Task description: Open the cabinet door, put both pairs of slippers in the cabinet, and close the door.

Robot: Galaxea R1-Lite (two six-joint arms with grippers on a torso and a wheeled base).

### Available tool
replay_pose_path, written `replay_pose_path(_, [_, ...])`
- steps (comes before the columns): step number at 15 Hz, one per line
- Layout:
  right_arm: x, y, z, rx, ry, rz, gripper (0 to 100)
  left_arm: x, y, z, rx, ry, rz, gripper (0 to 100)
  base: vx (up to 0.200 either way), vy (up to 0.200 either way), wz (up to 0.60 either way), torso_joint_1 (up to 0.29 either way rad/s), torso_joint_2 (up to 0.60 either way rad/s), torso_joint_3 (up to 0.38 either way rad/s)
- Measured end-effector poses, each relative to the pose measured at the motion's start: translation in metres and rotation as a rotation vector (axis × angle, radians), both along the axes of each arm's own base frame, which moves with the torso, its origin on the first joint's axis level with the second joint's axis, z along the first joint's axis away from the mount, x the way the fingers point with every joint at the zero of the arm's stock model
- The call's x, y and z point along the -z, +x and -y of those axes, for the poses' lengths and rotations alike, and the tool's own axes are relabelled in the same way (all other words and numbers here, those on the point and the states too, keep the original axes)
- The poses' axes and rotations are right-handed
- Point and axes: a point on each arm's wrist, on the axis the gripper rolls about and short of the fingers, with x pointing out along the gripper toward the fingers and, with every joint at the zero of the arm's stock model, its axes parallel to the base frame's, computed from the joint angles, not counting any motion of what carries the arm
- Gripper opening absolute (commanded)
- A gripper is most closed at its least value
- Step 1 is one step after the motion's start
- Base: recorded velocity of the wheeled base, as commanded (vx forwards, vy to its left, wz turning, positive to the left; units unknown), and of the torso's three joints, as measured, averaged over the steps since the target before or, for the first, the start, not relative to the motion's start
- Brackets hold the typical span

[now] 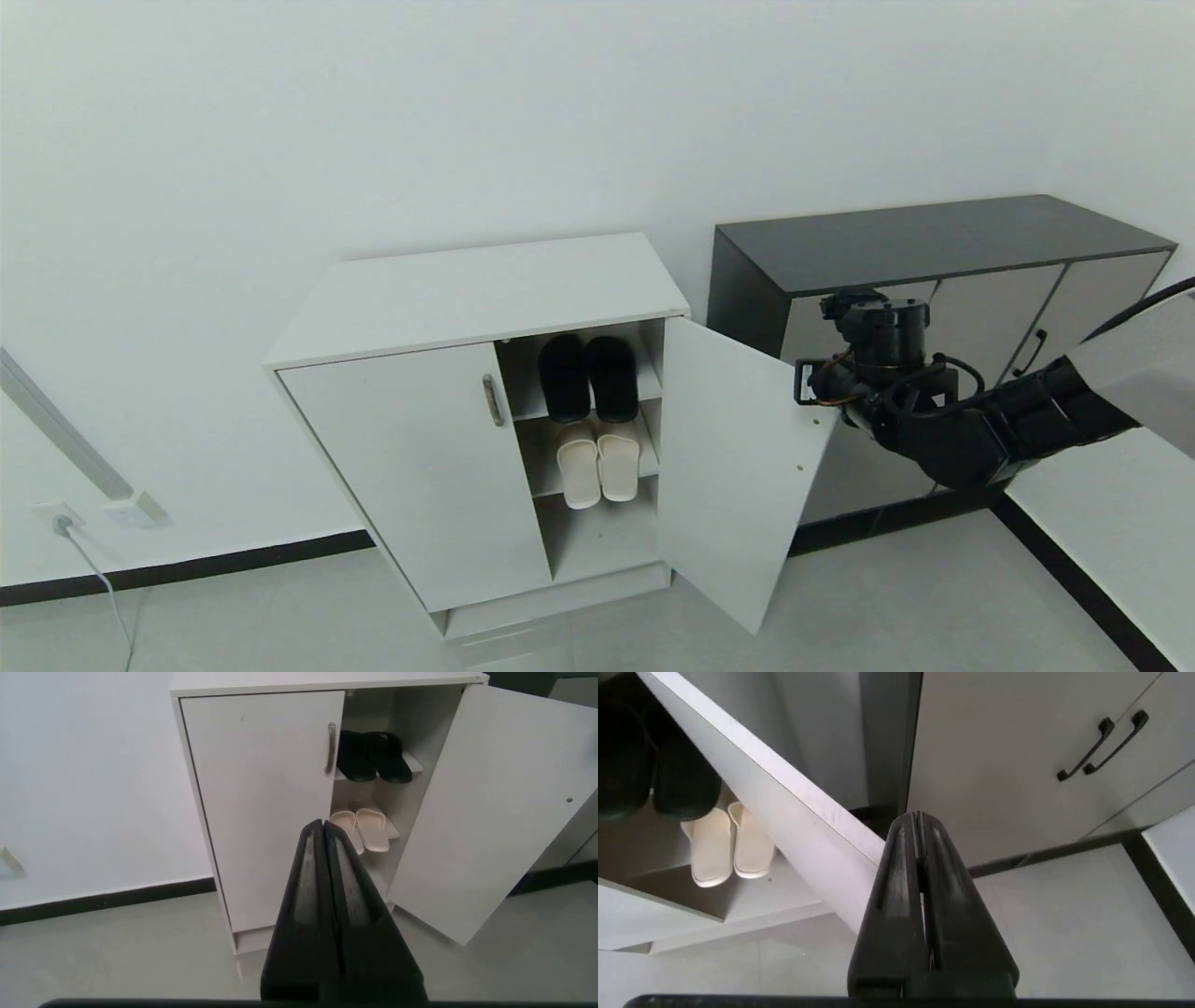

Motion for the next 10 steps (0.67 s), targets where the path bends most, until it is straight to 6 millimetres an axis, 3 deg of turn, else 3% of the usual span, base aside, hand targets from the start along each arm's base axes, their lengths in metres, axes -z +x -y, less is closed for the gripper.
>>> replay_pose_path(10, [0.009,-0.0071,-0.0085,-0.022,-0.021,-0.03,0,0.0,0.0,0.0,0.0,0.0,0.0,0,0.0,0.0,0.0,0.0,0.0,0.0])
